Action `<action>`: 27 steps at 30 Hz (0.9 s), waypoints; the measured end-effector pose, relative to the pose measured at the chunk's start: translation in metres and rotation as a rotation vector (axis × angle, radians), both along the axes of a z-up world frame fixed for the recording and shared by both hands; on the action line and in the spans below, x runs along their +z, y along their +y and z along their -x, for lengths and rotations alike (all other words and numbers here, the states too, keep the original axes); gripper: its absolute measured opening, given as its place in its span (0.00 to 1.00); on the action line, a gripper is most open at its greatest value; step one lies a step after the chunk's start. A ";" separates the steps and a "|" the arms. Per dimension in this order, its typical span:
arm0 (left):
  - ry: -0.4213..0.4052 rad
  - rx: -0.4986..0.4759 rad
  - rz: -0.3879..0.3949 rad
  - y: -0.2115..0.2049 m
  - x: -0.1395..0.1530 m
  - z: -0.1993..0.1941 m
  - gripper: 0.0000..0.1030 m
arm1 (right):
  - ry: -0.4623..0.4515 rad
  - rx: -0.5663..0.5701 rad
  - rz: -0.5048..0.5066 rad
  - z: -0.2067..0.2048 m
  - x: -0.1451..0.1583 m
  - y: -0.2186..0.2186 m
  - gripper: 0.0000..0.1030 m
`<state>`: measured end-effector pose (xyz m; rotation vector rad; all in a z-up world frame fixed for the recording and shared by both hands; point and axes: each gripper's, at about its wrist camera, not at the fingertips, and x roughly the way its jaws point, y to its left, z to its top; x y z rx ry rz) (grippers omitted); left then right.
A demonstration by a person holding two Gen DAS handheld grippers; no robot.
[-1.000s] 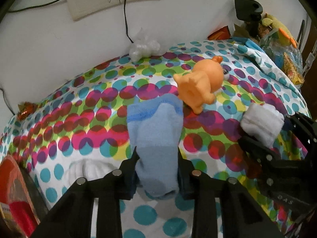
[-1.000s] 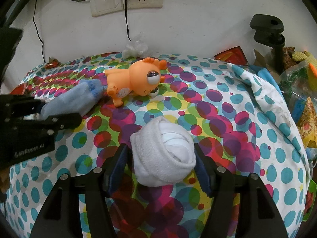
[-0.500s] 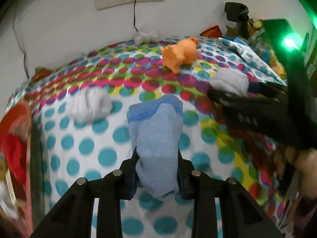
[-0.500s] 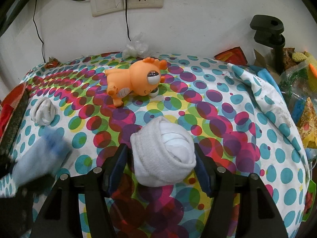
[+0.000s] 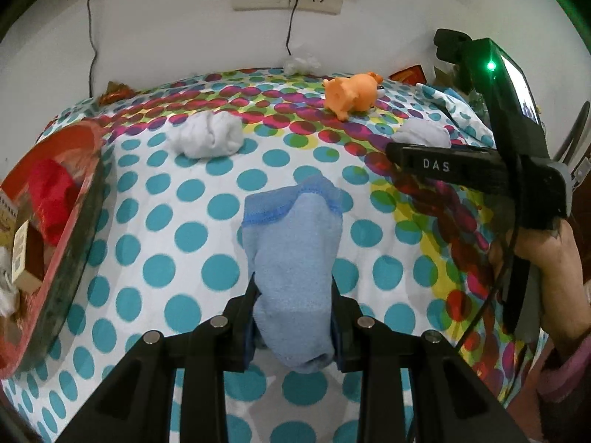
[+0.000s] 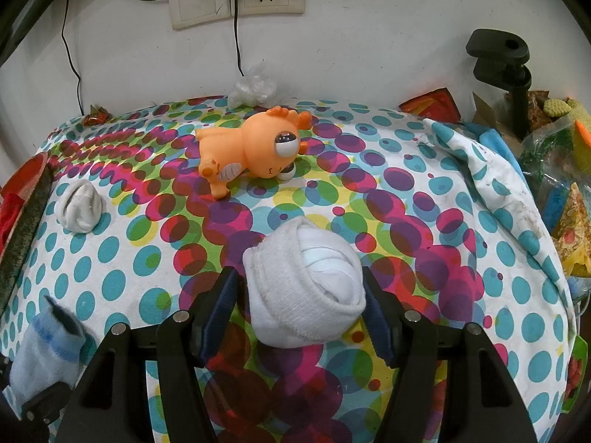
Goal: Organize objects
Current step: 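Lift the light blue sock and carry it over the red tray with the left gripper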
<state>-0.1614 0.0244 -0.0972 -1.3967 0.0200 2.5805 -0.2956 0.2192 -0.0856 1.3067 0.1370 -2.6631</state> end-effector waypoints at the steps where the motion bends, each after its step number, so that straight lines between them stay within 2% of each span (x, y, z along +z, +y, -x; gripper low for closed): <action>1: -0.001 0.004 -0.005 -0.001 0.000 -0.002 0.30 | 0.000 0.000 0.000 0.000 0.000 0.000 0.61; 7: -0.012 0.005 -0.026 -0.008 0.001 -0.014 0.30 | 0.000 0.000 0.000 0.000 0.001 -0.001 0.59; 10: -0.024 0.016 -0.055 -0.015 0.001 -0.017 0.30 | 0.005 0.001 0.000 -0.001 0.003 -0.001 0.49; 13: -0.023 0.028 -0.070 -0.021 0.002 -0.020 0.30 | 0.006 0.003 0.002 0.000 0.003 -0.001 0.47; 21: -0.023 0.038 -0.073 -0.028 0.006 -0.026 0.30 | 0.007 0.004 -0.001 0.000 0.003 -0.002 0.47; 27: -0.025 0.028 -0.106 -0.032 0.012 -0.029 0.29 | 0.007 0.004 -0.003 0.001 0.003 -0.002 0.47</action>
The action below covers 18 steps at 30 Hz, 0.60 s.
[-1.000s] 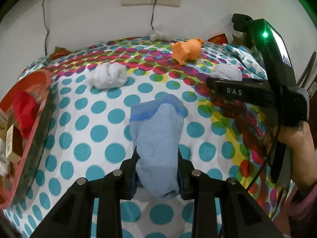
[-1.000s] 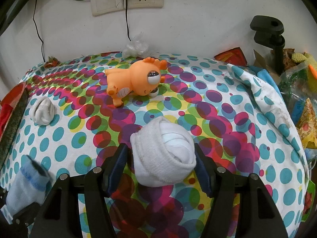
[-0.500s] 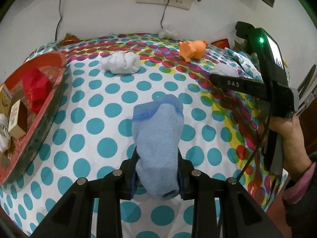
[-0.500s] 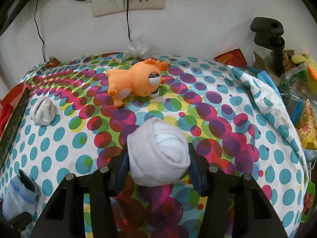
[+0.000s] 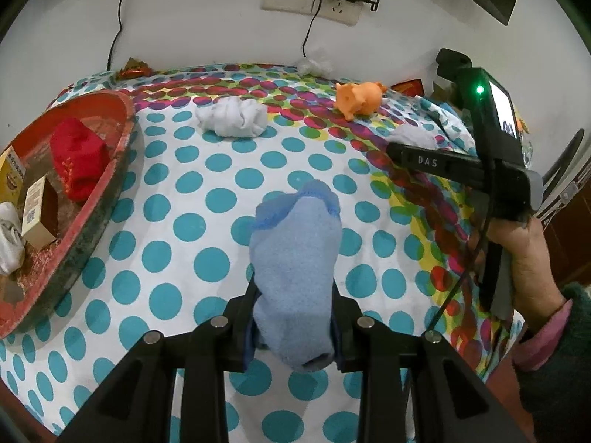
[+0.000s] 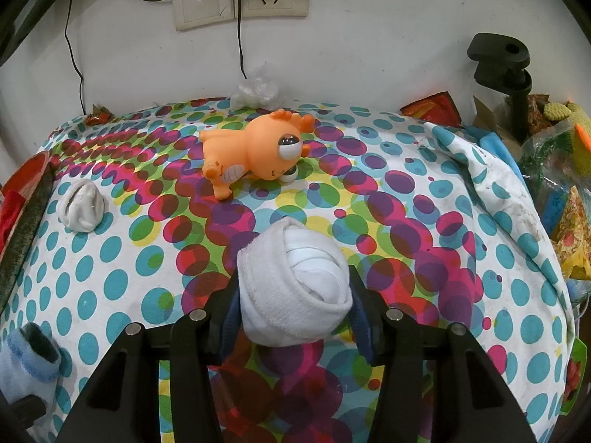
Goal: Organize objects
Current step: 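Lift the light blue sock and carry it over the red tray with the left gripper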
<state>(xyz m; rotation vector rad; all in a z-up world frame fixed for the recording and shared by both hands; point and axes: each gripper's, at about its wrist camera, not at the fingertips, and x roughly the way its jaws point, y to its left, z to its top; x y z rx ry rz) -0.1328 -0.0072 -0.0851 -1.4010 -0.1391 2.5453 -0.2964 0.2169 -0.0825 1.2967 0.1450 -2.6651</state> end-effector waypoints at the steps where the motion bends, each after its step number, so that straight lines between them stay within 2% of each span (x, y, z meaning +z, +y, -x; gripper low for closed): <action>1: 0.002 -0.001 -0.002 -0.001 0.001 0.000 0.29 | 0.000 0.000 0.000 0.000 0.000 0.000 0.47; 6: -0.001 0.013 -0.028 -0.010 0.005 -0.003 0.29 | 0.002 -0.002 -0.006 -0.001 0.001 -0.001 0.47; 18: 0.032 0.058 0.009 -0.035 0.021 -0.010 0.29 | 0.002 -0.001 -0.006 0.000 0.000 0.000 0.47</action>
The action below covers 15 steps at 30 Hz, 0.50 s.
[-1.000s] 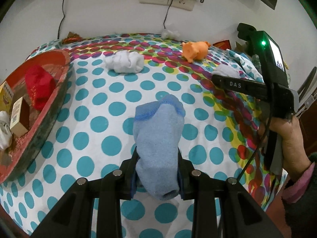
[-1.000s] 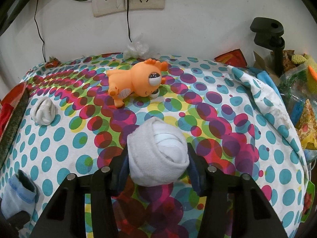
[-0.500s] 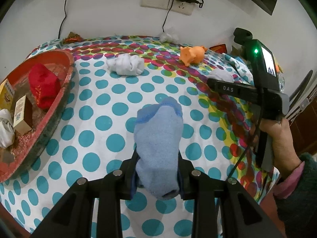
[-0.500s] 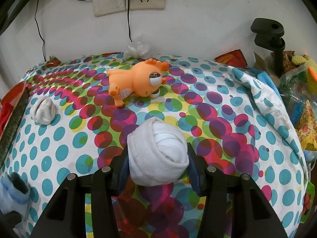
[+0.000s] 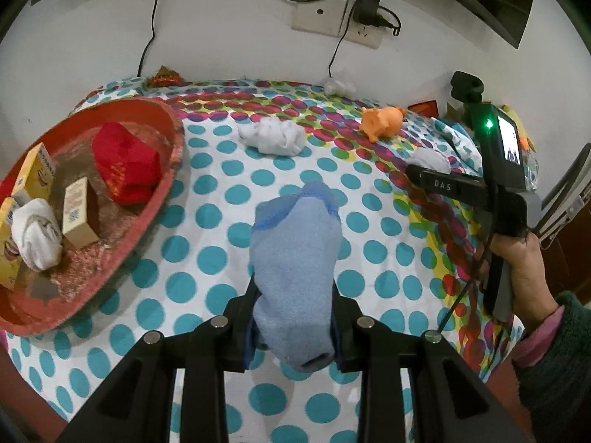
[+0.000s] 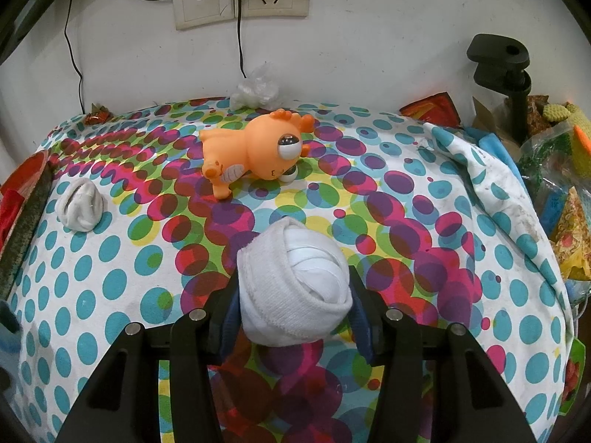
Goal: Organize objects
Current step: 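Lift the light blue sock and carry it over the red tray with the left gripper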
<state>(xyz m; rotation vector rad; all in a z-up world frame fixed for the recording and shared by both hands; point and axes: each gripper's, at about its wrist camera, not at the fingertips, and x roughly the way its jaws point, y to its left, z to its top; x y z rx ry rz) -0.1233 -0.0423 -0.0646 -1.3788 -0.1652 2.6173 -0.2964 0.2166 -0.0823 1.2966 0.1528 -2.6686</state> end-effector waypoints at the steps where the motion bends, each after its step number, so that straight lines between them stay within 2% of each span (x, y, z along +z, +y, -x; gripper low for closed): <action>1: 0.005 0.011 0.004 -0.004 0.003 0.000 0.29 | 0.000 0.000 0.001 0.000 0.000 0.000 0.47; 8: 0.030 0.091 0.004 -0.050 0.023 0.000 0.29 | 0.000 0.000 0.000 0.000 0.000 0.000 0.47; 11: 0.023 0.128 0.025 -0.066 0.023 0.002 0.29 | 0.000 0.000 0.000 0.000 0.000 0.000 0.47; 15: -0.007 0.164 0.014 -0.089 0.020 0.006 0.29 | 0.000 0.000 0.000 0.000 0.000 0.000 0.47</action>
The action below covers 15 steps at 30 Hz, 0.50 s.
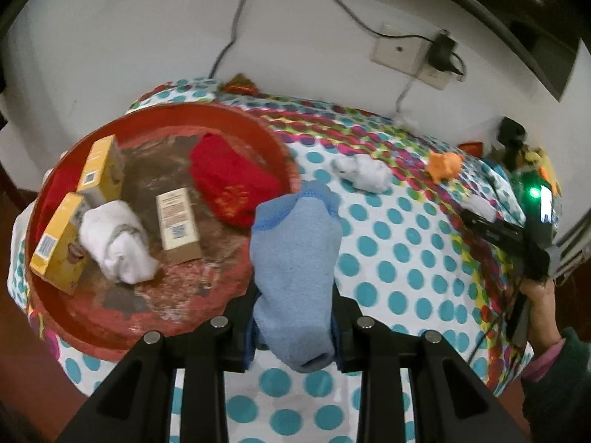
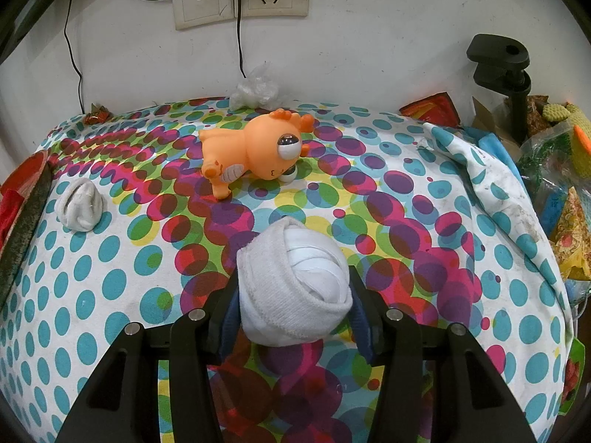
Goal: Organize objects
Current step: 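Lift the light blue sock and carry it over the red tray with the left gripper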
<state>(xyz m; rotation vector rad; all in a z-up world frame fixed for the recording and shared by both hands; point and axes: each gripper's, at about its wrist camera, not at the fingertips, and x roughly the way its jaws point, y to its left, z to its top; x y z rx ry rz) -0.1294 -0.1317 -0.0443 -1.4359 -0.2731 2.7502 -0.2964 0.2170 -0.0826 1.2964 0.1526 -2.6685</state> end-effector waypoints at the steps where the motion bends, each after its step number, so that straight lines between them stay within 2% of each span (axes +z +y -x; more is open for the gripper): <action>1: -0.005 0.004 0.014 -0.003 -0.001 0.001 0.29 | 0.000 0.000 0.000 0.000 0.000 0.000 0.47; 10: -0.019 0.051 0.104 -0.032 -0.001 0.012 0.30 | 0.000 0.000 -0.001 0.000 0.000 0.000 0.47; 15: -0.025 0.094 0.104 -0.053 0.002 0.023 0.30 | 0.001 0.000 -0.001 0.000 -0.001 -0.001 0.47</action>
